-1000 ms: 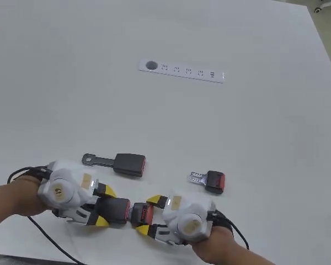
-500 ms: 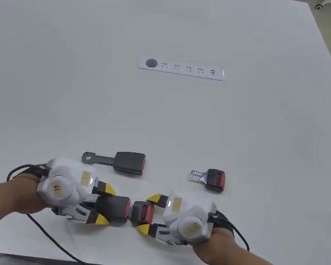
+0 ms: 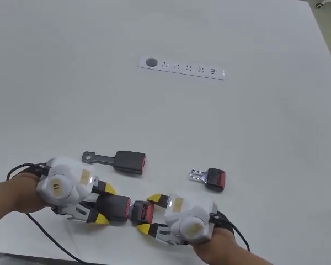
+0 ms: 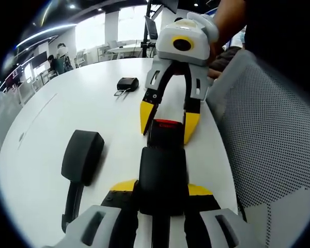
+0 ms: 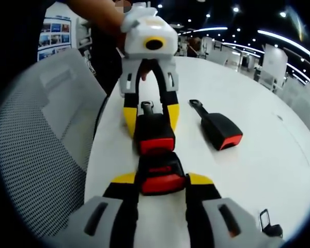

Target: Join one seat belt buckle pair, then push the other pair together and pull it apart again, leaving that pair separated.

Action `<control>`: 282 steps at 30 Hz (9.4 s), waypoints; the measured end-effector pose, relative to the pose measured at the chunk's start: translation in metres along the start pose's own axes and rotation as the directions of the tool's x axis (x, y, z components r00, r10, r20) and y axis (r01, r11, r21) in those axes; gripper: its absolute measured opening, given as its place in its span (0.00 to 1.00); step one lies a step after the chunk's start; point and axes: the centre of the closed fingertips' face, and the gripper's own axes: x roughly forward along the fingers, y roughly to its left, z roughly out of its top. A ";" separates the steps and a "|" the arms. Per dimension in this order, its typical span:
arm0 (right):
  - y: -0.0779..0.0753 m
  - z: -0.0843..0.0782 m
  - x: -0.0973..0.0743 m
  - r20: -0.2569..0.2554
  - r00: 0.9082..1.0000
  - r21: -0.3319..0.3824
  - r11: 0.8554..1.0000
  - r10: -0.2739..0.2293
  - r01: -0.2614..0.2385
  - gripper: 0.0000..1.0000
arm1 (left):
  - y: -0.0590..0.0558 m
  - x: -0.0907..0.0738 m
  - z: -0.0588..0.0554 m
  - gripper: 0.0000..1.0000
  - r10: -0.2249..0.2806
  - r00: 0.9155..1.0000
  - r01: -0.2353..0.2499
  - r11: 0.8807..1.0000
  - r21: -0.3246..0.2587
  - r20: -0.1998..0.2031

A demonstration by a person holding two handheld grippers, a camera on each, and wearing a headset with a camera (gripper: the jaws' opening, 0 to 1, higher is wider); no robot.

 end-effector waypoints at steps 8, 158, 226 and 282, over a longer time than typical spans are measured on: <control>0.000 0.000 0.000 0.007 1.000 0.011 1.000 -0.002 0.002 0.34 | 0.000 0.000 0.000 0.34 0.008 1.000 -0.008 1.000 -0.001 0.007; -0.121 -0.051 -0.056 0.086 0.995 0.084 0.995 0.040 -0.048 0.37 | 0.107 0.002 0.022 0.33 0.097 0.993 -0.100 0.994 -0.045 -0.061; -0.095 0.012 0.021 -0.006 0.996 0.016 0.996 0.093 -0.093 0.37 | 0.103 0.003 0.020 0.32 0.070 0.992 -0.066 0.997 0.038 -0.109; -0.098 0.012 0.020 -0.047 0.994 0.007 0.996 0.094 -0.094 0.37 | 0.104 0.002 0.020 0.33 0.078 0.991 -0.076 0.997 0.019 -0.111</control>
